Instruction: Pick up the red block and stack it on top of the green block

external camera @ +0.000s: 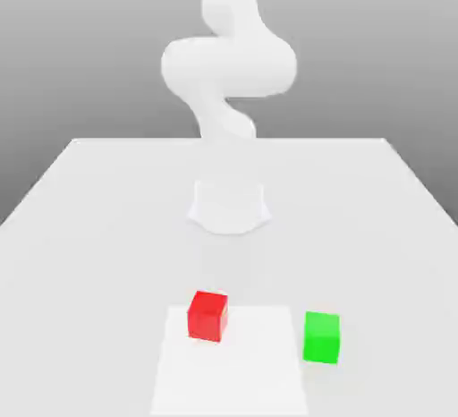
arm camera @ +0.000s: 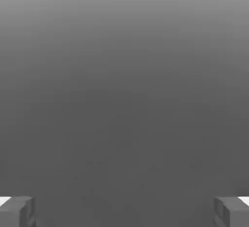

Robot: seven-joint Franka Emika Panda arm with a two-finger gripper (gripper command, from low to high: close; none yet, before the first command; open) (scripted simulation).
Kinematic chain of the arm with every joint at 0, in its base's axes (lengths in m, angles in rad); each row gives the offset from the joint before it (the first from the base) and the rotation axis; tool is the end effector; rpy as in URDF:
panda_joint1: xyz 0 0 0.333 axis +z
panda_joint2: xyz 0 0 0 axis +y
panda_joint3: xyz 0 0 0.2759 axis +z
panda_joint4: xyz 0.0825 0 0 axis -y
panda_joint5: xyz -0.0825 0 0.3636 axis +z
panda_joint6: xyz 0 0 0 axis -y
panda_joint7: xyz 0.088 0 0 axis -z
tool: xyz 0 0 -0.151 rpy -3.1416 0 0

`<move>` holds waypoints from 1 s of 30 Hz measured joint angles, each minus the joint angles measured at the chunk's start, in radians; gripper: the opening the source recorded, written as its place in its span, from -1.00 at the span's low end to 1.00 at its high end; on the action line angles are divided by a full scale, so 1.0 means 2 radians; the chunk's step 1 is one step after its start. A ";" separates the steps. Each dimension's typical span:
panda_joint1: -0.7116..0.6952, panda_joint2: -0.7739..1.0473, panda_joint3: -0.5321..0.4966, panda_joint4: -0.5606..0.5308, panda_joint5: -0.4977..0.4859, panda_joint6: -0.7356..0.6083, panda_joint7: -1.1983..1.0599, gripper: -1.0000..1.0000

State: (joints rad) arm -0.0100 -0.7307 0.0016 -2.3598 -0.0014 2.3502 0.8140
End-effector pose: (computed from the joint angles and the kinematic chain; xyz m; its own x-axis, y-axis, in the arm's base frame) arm 0.4109 -0.0034 0.5994 0.5093 -0.7304 0.4551 -0.5521 -0.6830 -0.4783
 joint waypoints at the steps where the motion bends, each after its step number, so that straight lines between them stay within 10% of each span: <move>1: -0.002 0.017 0.000 -0.014 -0.001 0.012 0.004 0.00; 17: -0.034 0.311 -0.004 -0.242 -0.002 0.217 0.057 0.00; 24: -0.037 0.449 -0.003 -0.242 0.003 0.331 0.058 0.00; 25: -0.038 0.463 -0.002 -0.240 0.004 0.343 0.057 -1.00; 30: -0.038 0.463 -0.002 -0.240 0.002 0.343 0.059 -1.00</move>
State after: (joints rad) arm -0.0856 0.1950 -0.0030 -2.8408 0.0033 3.0365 0.9313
